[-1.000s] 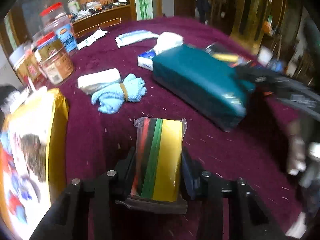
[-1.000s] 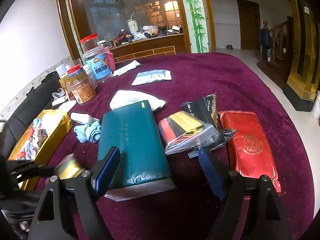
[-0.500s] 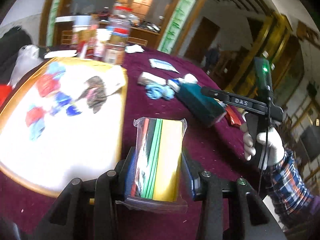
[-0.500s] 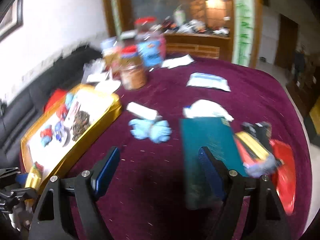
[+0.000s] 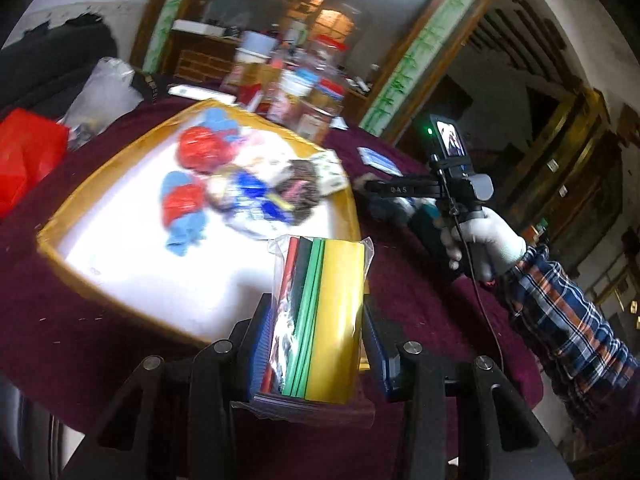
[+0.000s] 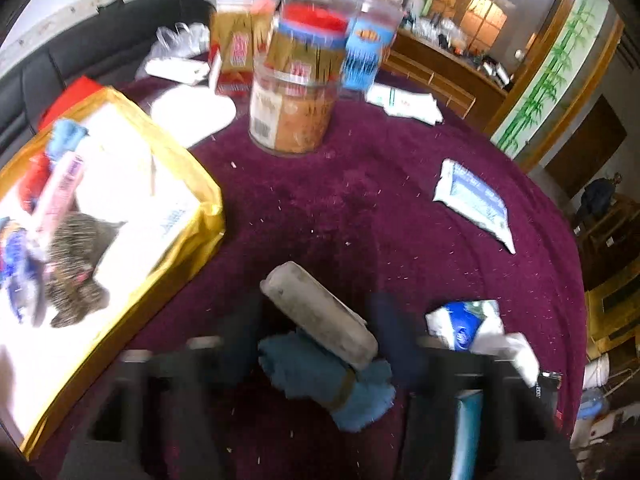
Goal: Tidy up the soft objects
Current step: 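Carry the striped pack onto the tray with the left gripper while the right carries a white packet there, then withdraw both grippers from the tray toward the table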
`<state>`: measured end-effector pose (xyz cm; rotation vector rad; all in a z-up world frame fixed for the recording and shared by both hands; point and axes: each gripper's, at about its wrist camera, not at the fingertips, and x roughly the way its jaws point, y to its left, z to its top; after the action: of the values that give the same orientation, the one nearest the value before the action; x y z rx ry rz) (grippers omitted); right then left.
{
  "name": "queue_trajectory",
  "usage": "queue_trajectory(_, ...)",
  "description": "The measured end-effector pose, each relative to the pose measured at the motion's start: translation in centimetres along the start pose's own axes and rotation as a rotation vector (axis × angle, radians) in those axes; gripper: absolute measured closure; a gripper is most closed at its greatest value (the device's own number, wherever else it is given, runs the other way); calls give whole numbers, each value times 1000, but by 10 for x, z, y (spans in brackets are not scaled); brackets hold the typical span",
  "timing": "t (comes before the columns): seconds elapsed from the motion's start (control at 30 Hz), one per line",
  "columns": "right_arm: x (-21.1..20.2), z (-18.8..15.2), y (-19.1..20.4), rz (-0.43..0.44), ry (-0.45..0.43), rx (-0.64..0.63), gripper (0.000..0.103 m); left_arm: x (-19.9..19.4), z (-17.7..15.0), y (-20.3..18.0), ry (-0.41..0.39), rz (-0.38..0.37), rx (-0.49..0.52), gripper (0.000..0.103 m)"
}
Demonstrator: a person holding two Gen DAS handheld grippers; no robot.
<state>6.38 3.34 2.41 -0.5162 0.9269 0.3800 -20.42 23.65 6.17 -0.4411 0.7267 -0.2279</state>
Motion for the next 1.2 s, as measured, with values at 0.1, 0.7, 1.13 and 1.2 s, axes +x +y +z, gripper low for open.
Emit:
queue_trajectory(0.1,-1,1,-4,-14,-13,30,87,-4,2,22,-2,28,-46,59)
queue_trajectory(0.7,-91,-25,73,650,-8,198,89,16,32,54,-29,270,-119,27)
queue_trajectory(1.13,-98,-42,78,549,-89,252,41,-43,8,56,-191,169,-234,6)
queue_trajectory(1.2,-117,-53,63,487,-154,239,38,-46,7,56,-199,164,-241,6)
